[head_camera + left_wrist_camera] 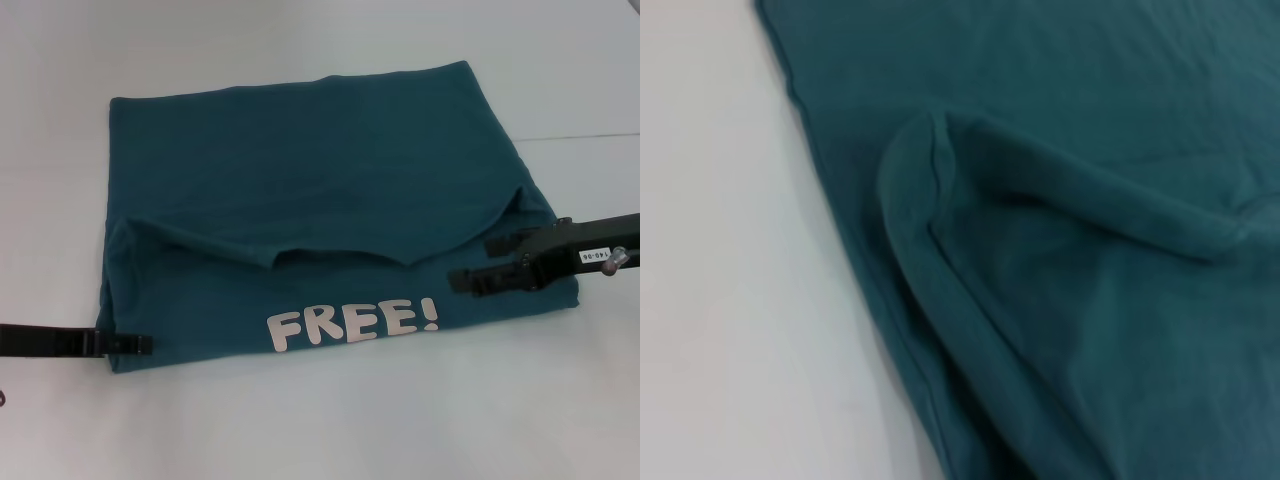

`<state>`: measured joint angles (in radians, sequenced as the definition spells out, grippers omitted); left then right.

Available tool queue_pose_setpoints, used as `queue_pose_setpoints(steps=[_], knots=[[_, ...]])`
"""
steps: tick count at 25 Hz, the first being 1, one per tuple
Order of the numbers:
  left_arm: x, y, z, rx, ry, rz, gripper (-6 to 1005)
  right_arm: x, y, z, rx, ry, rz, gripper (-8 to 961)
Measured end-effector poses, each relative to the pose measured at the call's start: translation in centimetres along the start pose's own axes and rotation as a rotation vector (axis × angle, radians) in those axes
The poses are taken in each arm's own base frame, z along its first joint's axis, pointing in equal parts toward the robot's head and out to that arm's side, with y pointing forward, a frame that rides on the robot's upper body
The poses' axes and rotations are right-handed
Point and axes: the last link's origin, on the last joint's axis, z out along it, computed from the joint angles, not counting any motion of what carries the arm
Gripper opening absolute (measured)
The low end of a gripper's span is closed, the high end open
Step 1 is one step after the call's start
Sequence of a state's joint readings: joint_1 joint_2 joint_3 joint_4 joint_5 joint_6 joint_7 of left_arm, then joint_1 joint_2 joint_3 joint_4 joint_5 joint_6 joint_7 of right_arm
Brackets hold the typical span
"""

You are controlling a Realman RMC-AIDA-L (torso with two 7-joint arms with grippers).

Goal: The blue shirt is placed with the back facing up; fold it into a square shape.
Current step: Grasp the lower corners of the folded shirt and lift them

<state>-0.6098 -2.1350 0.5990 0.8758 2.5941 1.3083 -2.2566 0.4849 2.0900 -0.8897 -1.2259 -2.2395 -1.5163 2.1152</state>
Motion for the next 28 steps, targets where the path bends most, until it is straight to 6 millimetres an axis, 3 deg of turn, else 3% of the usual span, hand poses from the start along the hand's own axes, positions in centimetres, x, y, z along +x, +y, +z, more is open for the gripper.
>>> queue_pose_setpoints(steps=[5, 8, 10, 15, 25, 28], knots=[[0.3, 0.4, 0.5, 0.012, -0.016, 0.036, 822, -0.2, 0.0, 0.1, 0.004, -0.005, -0.003, 928], [0.3, 0.5, 0.6, 0.021, -0.025, 0.044, 621, -0.2, -0.1, 0.2, 0.002, -0.004, 0.001, 928], [0.3, 0.6, 0.7, 0.02, -0.03, 0.049, 414, -0.1, -0.1, 0.3, 0.002, -0.004, 0.004, 928], [0.6, 1.0, 0.9, 0.014, -0.026, 0.055, 205, -0.2, -0.1, 0.4, 0.002, -0.005, 0.003, 928], [1.2, 1.6, 0.6, -0.01, -0.04, 0.062, 92, -0.1, -0.3, 0.4, 0.009, 0.003, 0.035, 927], [1.4, 2.0, 0.4, -0.034, -0.051, 0.07, 81, 0.0, -1.9, -0.9, 0.152, 0.099, 0.182, 927]])
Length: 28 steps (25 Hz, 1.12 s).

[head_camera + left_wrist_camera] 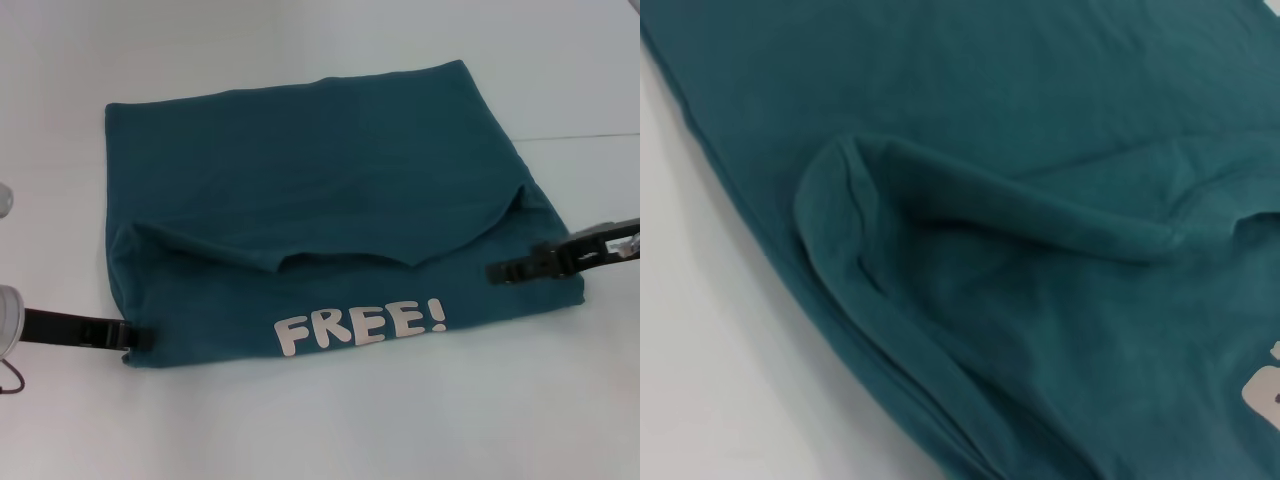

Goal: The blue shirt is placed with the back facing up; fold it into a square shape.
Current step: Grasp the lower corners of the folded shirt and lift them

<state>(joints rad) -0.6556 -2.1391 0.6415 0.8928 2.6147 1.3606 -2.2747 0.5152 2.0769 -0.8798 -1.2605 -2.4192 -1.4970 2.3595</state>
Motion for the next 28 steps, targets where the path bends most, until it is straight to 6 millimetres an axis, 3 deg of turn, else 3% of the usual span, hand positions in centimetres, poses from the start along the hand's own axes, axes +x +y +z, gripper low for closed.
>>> queue_pose_setpoints(steps=[8, 16, 18, 28], knots=[[0.8, 0.4, 0.0, -0.004, -0.003, 0.022, 82, 0.6, -2.3, -0.7, 0.227, 0.144, 0.169, 847], [1.0, 0.1, -0.3, 0.007, 0.0, 0.025, 81, 1.4, -3.8, -0.9, 0.33, 0.127, 0.246, 733], [0.9, 0.0, -0.3, 0.009, 0.0, 0.025, 79, 1.9, -5.2, -0.5, 0.363, 0.071, 0.293, 750], [1.3, 0.0, -0.5, 0.011, 0.003, 0.032, 79, 2.0, -5.4, 1.4, 0.355, 0.073, 0.285, 746]])
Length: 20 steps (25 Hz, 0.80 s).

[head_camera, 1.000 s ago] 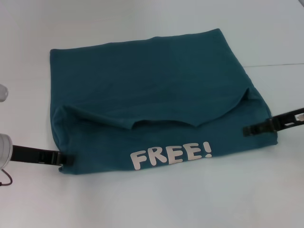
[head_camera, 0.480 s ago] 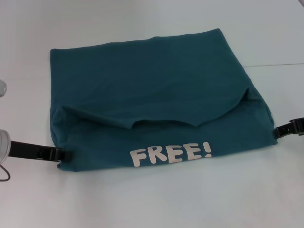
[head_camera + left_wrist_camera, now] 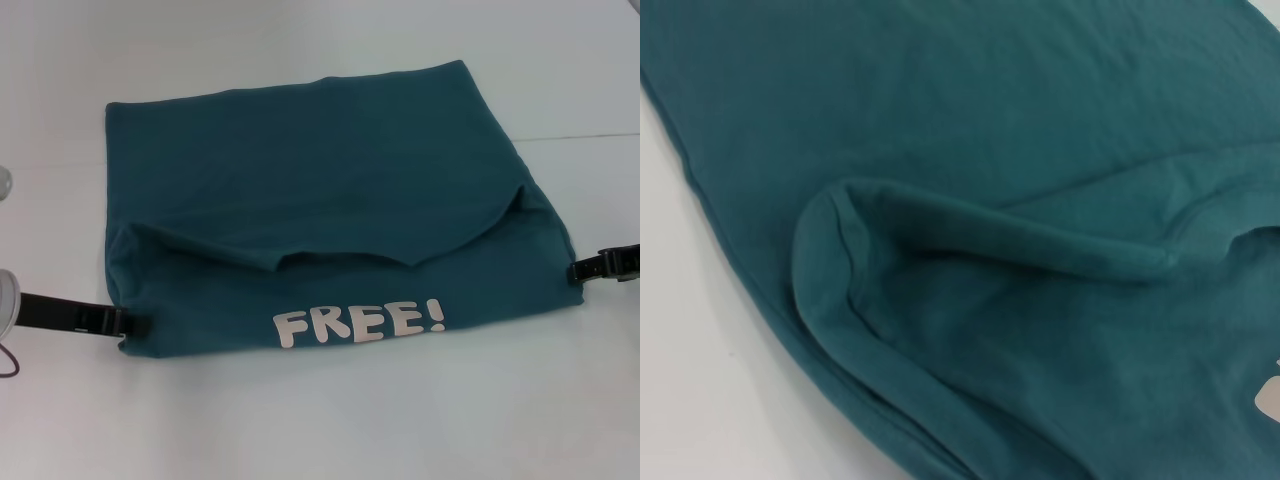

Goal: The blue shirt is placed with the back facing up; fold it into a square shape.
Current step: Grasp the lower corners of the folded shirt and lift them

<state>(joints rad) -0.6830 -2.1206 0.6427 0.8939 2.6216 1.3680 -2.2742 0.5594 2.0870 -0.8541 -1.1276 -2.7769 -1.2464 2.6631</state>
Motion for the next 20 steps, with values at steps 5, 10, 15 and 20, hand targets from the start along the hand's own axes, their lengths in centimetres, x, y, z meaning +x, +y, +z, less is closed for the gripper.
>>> queue_pose_setpoints(steps=[5, 10, 15, 20], knots=[[0.1, 0.0, 0.0, 0.001, 0.0, 0.001, 79, 0.0, 0.3, 0.6, -0.005, 0.005, -0.005, 745], [0.2, 0.1, 0.1, -0.001, -0.001, 0.005, 79, 0.1, 0.6, 1.2, -0.009, 0.013, -0.016, 714], [0.2, 0.1, 0.1, -0.002, -0.004, 0.006, 79, 0.3, 0.7, 1.8, -0.011, 0.018, -0.014, 619], [0.1, 0.2, 0.2, -0.005, -0.006, 0.006, 78, 0.5, 0.8, 2.5, -0.012, 0.018, -0.021, 387]])
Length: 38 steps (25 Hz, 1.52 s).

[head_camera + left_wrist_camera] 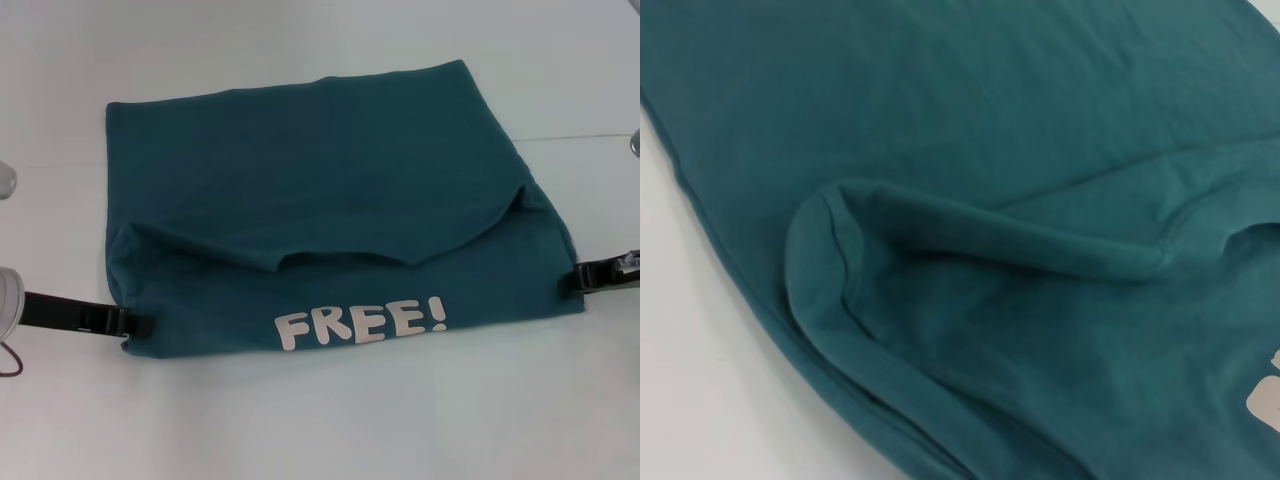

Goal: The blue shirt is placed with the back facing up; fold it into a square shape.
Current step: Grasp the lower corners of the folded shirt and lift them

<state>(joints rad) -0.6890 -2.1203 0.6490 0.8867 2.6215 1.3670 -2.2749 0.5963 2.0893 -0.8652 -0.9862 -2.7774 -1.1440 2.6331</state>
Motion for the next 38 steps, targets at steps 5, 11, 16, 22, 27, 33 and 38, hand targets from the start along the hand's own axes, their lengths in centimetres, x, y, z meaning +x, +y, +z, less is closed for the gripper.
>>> queue_pose_setpoints(steps=[5, 11, 16, 22, 27, 33, 38], knots=[[0.0, 0.0, 0.0, -0.002, -0.001, -0.001, 78, 0.0, 0.2, 0.3, -0.006, -0.001, -0.015, 206], [-0.2, 0.1, 0.1, -0.009, -0.009, -0.002, 78, 0.3, 0.3, 0.3, -0.044, -0.013, -0.033, 56], [-0.4, 0.3, -0.1, -0.028, -0.03, 0.002, 78, 0.1, 0.3, -1.0, -0.049, -0.009, -0.072, 36], [-0.4, 0.3, -1.5, -0.075, -0.069, 0.001, 78, 0.0, 0.6, -3.9, -0.058, 0.022, -0.139, 43], [-0.7, 0.8, -2.5, -0.133, -0.135, 0.002, 78, 0.7, 2.0, -4.8, -0.102, 0.107, -0.211, 49], [-1.9, 0.9, -4.3, -0.172, -0.243, -0.032, 79, 2.8, 3.7, -4.9, -0.133, 0.284, -0.31, 57], [-3.2, 0.6, -4.8, -0.16, -0.345, -0.047, 79, 3.8, 4.1, -5.2, -0.162, 0.35, -0.331, 63]])
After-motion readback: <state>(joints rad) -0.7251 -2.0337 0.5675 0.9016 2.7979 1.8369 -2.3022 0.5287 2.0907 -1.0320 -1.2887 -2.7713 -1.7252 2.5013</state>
